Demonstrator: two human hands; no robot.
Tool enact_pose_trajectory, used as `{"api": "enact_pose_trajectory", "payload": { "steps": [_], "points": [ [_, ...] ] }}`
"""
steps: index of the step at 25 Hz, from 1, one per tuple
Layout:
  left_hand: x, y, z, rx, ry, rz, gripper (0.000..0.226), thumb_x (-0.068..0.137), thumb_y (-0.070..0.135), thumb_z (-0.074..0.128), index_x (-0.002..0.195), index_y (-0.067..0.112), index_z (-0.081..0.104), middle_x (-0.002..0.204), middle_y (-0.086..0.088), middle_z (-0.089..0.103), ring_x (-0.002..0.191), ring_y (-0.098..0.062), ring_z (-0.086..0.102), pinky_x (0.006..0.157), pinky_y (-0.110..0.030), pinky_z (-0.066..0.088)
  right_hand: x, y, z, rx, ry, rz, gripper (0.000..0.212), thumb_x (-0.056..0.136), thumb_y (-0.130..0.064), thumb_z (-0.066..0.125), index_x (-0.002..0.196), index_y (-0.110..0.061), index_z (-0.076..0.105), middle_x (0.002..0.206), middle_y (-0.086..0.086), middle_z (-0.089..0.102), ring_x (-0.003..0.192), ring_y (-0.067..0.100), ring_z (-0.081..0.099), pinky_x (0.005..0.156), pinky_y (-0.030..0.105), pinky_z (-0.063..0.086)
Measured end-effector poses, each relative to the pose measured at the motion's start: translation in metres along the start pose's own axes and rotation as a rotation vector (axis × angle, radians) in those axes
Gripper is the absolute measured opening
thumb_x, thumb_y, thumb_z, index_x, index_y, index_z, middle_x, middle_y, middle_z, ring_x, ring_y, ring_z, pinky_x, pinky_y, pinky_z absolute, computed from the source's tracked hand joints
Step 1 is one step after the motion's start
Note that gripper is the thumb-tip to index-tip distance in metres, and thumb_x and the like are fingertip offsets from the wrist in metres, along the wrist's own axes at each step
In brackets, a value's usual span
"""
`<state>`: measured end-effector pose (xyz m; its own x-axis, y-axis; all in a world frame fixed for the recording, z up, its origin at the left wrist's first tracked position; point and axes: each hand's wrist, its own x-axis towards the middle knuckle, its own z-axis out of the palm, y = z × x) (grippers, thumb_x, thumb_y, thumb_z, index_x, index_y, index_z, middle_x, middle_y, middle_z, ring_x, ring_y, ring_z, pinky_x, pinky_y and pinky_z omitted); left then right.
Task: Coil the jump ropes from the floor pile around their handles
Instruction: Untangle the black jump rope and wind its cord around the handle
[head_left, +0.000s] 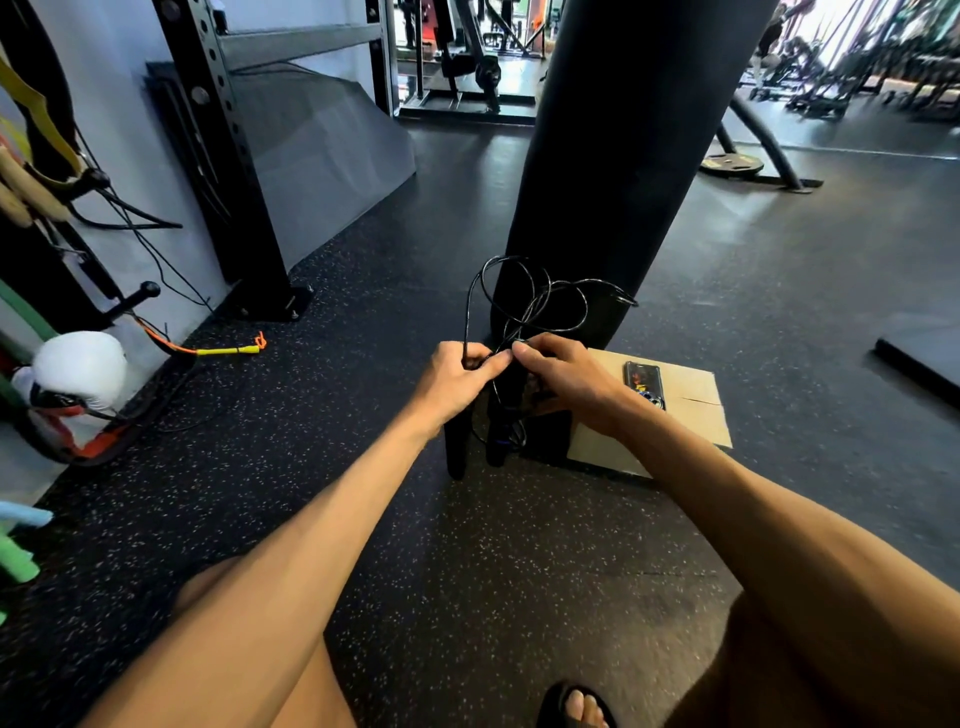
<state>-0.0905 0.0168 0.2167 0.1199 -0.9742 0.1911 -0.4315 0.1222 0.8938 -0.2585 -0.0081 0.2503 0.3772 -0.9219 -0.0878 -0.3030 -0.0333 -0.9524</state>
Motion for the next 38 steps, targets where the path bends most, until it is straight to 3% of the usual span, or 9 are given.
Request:
{"api": "enact_pose_trajectory", "payload": {
  "steps": [5, 12, 16, 20, 22, 25, 29, 31, 38],
  "points": [
    [-0.001, 0.000, 0.004, 0.108, -0.066, -0.004, 0.034, 0.092, 0.034, 0.064, 0.062, 0.019, 0.063, 0.041, 0.014, 0.043, 0.044, -0.001, 0.037, 0.045, -0.018, 0.027, 0.012, 0.004, -0.001, -0.001, 0.363, -0.024, 0.032, 0.091, -0.043, 0.063, 0.105, -0.015, 0.068, 0.092, 0.011, 0.072, 0.086, 0.028, 0.069, 0.077, 0.044, 0.056],
    [0.002, 0.000, -0.008, 0.107, -0.218, -0.108, 0.038, 0.089, 0.039, 0.066, 0.057, 0.021, 0.056, 0.044, 0.014, 0.037, 0.043, -0.001, 0.031, 0.045, -0.019, 0.024, 0.015, 0.011, -0.001, 0.043, 0.500, -0.010, 0.053, 0.097, -0.054, 0.045, 0.074, -0.007, 0.055, 0.069, 0.009, 0.060, 0.062, 0.022, 0.057, 0.064, 0.047, 0.052],
    [0.004, -0.017, -0.020, 0.206, -0.352, -0.128, 0.036, 0.079, 0.038, 0.073, 0.062, 0.019, 0.049, 0.058, 0.002, 0.038, 0.054, -0.010, 0.033, 0.057, -0.029, 0.024, 0.037, 0.031, -0.021, 0.265, 0.538, 0.070, 0.083, 0.080, -0.083, 0.042, 0.104, -0.005, 0.051, 0.088, 0.014, 0.072, 0.078, 0.033, 0.071, 0.074, 0.054, 0.059],
    [0.000, -0.023, -0.015, 0.195, -0.374, -0.215, 0.030, 0.075, 0.033, 0.074, 0.058, 0.020, 0.054, 0.056, 0.004, 0.045, 0.054, -0.011, 0.039, 0.060, -0.029, 0.030, 0.031, 0.024, -0.026, 0.186, 0.587, 0.101, 0.057, 0.095, -0.064, 0.036, 0.105, -0.008, 0.042, 0.083, 0.003, 0.052, 0.079, 0.021, 0.056, 0.081, 0.048, 0.054],
    [-0.002, -0.018, -0.019, 0.123, -0.341, -0.274, 0.026, 0.082, 0.032, 0.073, 0.062, 0.019, 0.063, 0.055, 0.004, 0.049, 0.050, -0.010, 0.042, 0.051, -0.022, 0.033, 0.030, 0.024, -0.031, 0.187, 0.605, 0.108, 0.064, 0.088, -0.071, 0.036, 0.101, -0.009, 0.045, 0.083, 0.006, 0.055, 0.079, 0.026, 0.059, 0.082, 0.055, 0.055],
    [-0.002, -0.016, -0.024, -0.035, -0.340, -0.359, 0.025, 0.089, 0.031, 0.067, 0.072, 0.014, 0.069, 0.054, 0.005, 0.046, 0.048, -0.007, 0.038, 0.045, -0.018, 0.032, 0.043, 0.038, -0.047, 0.390, 0.581, 0.177, 0.075, 0.081, -0.071, 0.038, 0.111, -0.004, 0.052, 0.098, 0.019, 0.068, 0.082, 0.037, 0.068, 0.068, 0.055, 0.060],
    [0.001, -0.031, -0.023, -0.056, -0.113, -0.382, 0.029, 0.090, 0.032, 0.068, 0.068, 0.014, 0.071, 0.051, 0.005, 0.043, 0.047, -0.011, 0.037, 0.051, -0.026, 0.032, 0.013, 0.008, -0.033, 0.565, 0.289, 0.304, 0.030, 0.101, -0.029, 0.046, 0.115, -0.002, 0.050, 0.093, 0.016, 0.061, 0.089, 0.038, 0.065, 0.087, 0.058, 0.055],
    [0.003, -0.038, -0.028, -0.044, -0.038, -0.394, 0.029, 0.089, 0.033, 0.068, 0.068, 0.013, 0.072, 0.051, 0.003, 0.043, 0.048, -0.012, 0.037, 0.051, -0.026, 0.031, 0.012, 0.013, -0.032, 0.511, 0.127, 0.307, 0.019, 0.101, -0.016, 0.049, 0.117, -0.004, 0.050, 0.097, 0.016, 0.060, 0.094, 0.033, 0.063, 0.085, 0.049, 0.056],
    [0.001, -0.032, -0.034, 0.025, -0.140, -0.439, 0.022, 0.083, 0.033, 0.076, 0.076, 0.012, 0.076, 0.053, 0.007, 0.046, 0.049, -0.008, 0.037, 0.048, -0.022, 0.032, 0.019, 0.017, -0.032, 0.269, 0.205, 0.105, 0.047, 0.097, -0.054, 0.045, 0.133, -0.026, 0.034, 0.117, 0.011, 0.060, 0.101, 0.031, 0.066, 0.065, 0.045, 0.060]
  ]
}}
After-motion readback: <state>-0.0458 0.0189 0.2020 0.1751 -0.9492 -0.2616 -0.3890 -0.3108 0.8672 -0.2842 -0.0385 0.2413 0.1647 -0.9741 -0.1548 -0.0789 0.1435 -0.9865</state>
